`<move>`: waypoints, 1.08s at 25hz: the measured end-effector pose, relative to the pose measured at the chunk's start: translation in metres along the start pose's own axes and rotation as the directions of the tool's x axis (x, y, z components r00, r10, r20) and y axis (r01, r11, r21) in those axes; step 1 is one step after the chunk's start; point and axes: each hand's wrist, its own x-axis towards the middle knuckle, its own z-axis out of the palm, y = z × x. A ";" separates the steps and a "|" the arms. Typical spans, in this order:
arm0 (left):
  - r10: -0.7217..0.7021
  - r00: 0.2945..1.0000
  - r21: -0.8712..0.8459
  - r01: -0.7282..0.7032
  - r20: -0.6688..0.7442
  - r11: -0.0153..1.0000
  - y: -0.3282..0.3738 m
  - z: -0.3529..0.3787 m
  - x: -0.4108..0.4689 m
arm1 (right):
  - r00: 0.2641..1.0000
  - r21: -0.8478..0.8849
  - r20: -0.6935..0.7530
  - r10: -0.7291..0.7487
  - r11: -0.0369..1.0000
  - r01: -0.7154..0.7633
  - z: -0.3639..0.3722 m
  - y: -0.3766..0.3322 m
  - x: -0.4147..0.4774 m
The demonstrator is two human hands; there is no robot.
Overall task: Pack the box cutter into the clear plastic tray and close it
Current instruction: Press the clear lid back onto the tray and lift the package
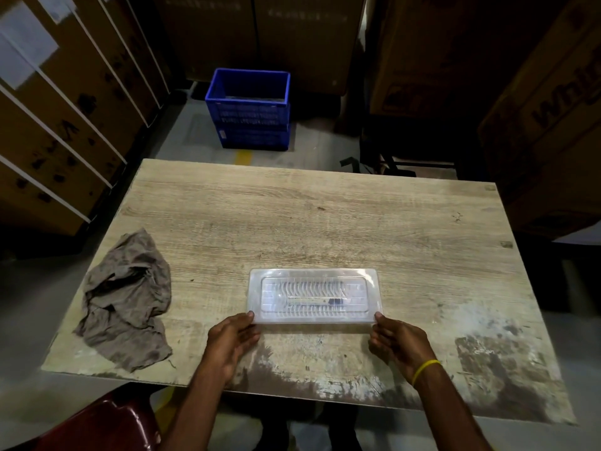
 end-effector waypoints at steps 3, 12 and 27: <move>0.109 0.994 0.111 -0.105 -0.030 0.988 0.023 0.010 0.011 | 0.988 -0.073 -0.069 -0.139 0.988 0.134 0.012 -0.019 0.007; 0.099 0.993 -0.067 -0.104 -0.065 0.992 0.047 0.056 0.041 | 0.872 -0.156 -0.230 -0.432 0.901 0.405 0.055 -0.036 0.050; 0.274 0.954 0.048 -0.281 0.123 0.958 0.010 0.029 0.012 | 0.928 -0.046 -0.028 -0.373 0.927 0.371 0.031 -0.004 0.016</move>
